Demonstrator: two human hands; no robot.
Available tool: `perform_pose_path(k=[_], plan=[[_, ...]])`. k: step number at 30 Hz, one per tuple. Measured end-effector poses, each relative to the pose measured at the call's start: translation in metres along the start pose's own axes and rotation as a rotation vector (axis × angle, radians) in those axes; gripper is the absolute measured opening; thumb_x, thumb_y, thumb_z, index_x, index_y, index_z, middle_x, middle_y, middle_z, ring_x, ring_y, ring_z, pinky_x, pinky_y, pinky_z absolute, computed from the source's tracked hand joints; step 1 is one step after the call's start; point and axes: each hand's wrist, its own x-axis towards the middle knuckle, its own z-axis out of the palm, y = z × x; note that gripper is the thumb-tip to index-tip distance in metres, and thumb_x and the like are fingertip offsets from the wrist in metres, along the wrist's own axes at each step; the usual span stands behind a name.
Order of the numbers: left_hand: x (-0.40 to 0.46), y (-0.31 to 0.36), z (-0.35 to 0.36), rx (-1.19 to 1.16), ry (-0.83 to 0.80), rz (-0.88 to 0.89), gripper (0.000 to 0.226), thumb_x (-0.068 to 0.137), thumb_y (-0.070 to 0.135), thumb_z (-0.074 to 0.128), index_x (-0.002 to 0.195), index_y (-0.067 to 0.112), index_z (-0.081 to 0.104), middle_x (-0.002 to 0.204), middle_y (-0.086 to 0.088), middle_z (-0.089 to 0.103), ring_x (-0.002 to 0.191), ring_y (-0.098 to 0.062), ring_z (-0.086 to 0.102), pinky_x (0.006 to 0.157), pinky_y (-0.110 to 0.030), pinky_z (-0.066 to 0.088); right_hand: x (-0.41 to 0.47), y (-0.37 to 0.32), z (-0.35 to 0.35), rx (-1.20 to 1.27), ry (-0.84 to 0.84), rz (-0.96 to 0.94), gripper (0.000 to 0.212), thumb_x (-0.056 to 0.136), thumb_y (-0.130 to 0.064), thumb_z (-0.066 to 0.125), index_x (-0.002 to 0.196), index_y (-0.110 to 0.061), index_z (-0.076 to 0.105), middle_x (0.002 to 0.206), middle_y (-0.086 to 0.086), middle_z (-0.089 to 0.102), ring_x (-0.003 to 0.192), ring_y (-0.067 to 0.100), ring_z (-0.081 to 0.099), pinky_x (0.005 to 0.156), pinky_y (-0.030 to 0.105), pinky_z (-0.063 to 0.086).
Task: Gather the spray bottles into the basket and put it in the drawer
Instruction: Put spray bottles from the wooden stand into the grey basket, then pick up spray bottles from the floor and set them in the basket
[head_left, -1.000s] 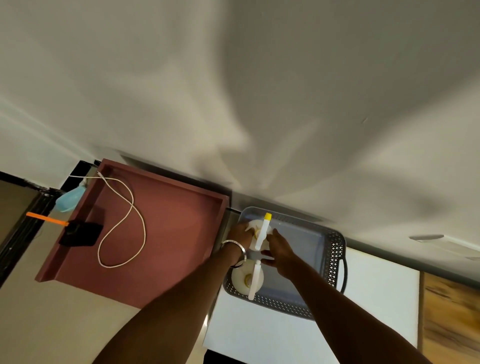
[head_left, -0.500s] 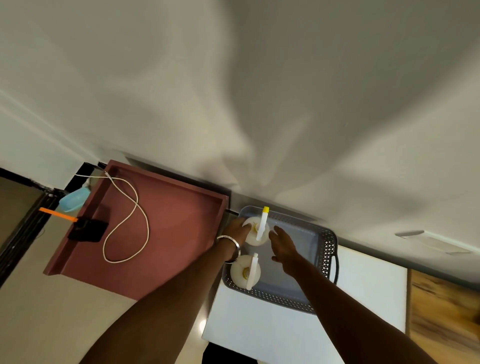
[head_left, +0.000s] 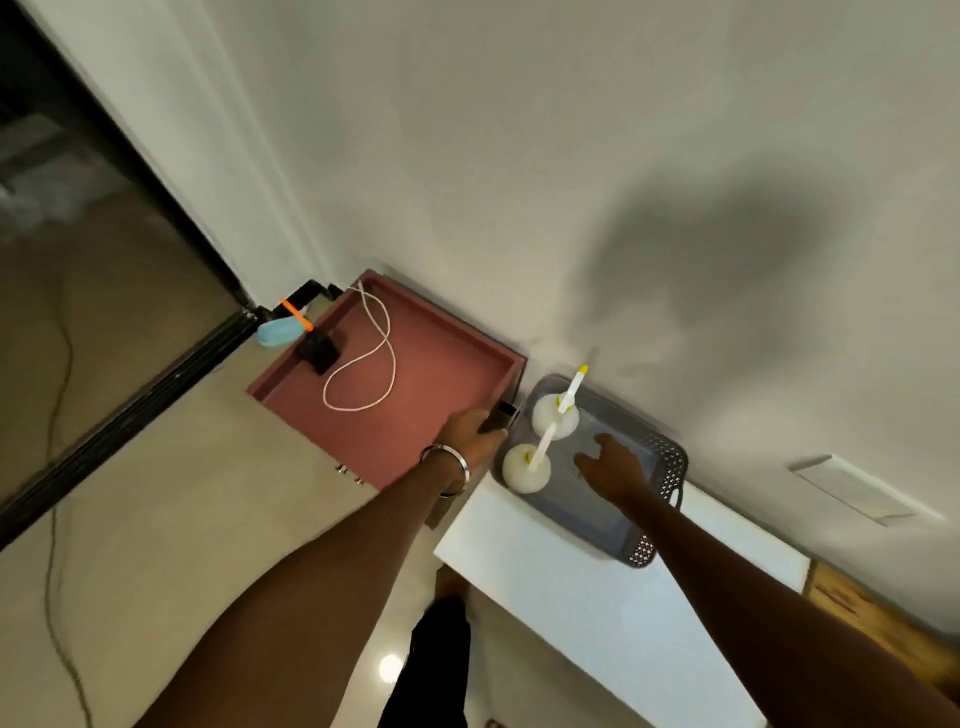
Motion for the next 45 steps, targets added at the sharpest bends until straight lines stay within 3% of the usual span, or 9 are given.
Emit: perform_pose_path(k=[3,10,13,16,24,28,33,39,45], plan=[[-0.050,-0.028,-0.014,0.027,0.063,-0.009,0.042,0.077,0.024,0.072,0.110,0.000,0.065,0.116,-0.018,0.067,0.108,-0.030,0.063,0.096,-0.043,0.050,-0.040,0.002,0.005,-0.107,0.005,-0.077,0.063,0.093,-0.038,0.060,0.142,-0.003,0.043,0.142,0.019,0.053,0.131,0.035,0.050,0.103,0.036,0.039],[-0.166,-0.098,-0.048,0.033,0.149,-0.080,0.055,0.078,0.030,0.073,0.124,0.003,0.059,0.130,-0.012,0.060,0.121,-0.028,0.056,0.104,-0.036,0.044,-0.132,-0.008,0.038,-0.266,-0.003,-0.253,0.057,0.091,-0.036,0.063,0.131,0.000,0.049,0.128,0.023,0.061,0.119,0.039,0.057,0.093,0.039,0.044],[-0.207,-0.133,-0.068,0.000,0.207,-0.133,0.044,0.078,0.032,0.072,0.115,0.009,0.064,0.130,-0.012,0.059,0.120,-0.028,0.055,0.098,-0.025,0.042,-0.168,-0.020,0.066,-0.338,-0.041,-0.298,0.063,0.090,-0.039,0.063,0.137,-0.001,0.044,0.133,0.023,0.056,0.122,0.039,0.054,0.095,0.039,0.044],[-0.249,-0.174,-0.089,-0.021,0.248,-0.186,0.053,0.078,0.038,0.069,0.125,0.017,0.058,0.137,-0.011,0.050,0.123,-0.026,0.052,0.100,-0.027,0.040,-0.204,-0.034,0.102,-0.411,-0.095,-0.336,0.072,0.091,-0.042,0.062,0.146,-0.004,0.036,0.140,0.021,0.050,0.129,0.036,0.049,0.101,0.040,0.042],[-0.376,-0.319,-0.165,-0.131,0.352,-0.327,0.059,0.079,0.044,0.068,0.132,0.022,0.052,0.145,-0.006,0.043,0.133,-0.022,0.043,0.111,-0.031,0.033,-0.311,-0.077,0.238,-0.543,-0.221,-0.489,0.068,0.087,-0.047,0.064,0.141,-0.010,0.043,0.130,0.016,0.059,0.112,0.032,0.060,0.085,0.037,0.051],[-0.445,-0.397,-0.207,-0.203,0.426,-0.407,0.058,0.080,0.042,0.068,0.131,0.020,0.053,0.144,-0.006,0.044,0.131,-0.022,0.045,0.107,-0.028,0.033,-0.367,-0.099,0.319,-0.600,-0.298,-0.502,0.077,0.088,-0.047,0.064,0.148,-0.010,0.035,0.143,0.017,0.050,0.128,0.034,0.051,0.100,0.039,0.045],[-0.520,-0.484,-0.253,-0.327,0.520,-0.521,0.057,0.082,0.037,0.069,0.132,0.015,0.054,0.141,-0.007,0.050,0.128,-0.022,0.049,0.096,-0.021,0.034,-0.428,-0.130,0.413,-0.609,-0.410,-0.538,0.078,0.087,-0.045,0.065,0.150,-0.011,0.034,0.143,0.018,0.050,0.130,0.033,0.050,0.101,0.036,0.043],[-0.551,-0.560,-0.282,-0.410,0.589,-0.619,0.058,0.083,0.039,0.067,0.134,0.017,0.052,0.142,-0.008,0.047,0.130,-0.024,0.047,0.103,-0.029,0.036,-0.463,-0.167,0.504,-0.635,-0.537,-0.594,0.077,0.088,-0.045,0.063,0.151,-0.014,0.032,0.148,0.015,0.046,0.134,0.030,0.047,0.103,0.035,0.042],[-0.512,-0.619,-0.288,-0.481,0.587,-0.671,0.057,0.083,0.040,0.067,0.133,0.019,0.052,0.143,-0.008,0.045,0.133,-0.023,0.044,0.108,-0.032,0.035,-0.437,-0.186,0.580,-0.658,-0.631,-0.560,0.074,0.089,-0.044,0.061,0.151,-0.016,0.032,0.150,0.013,0.044,0.136,0.029,0.044,0.105,0.036,0.040]])
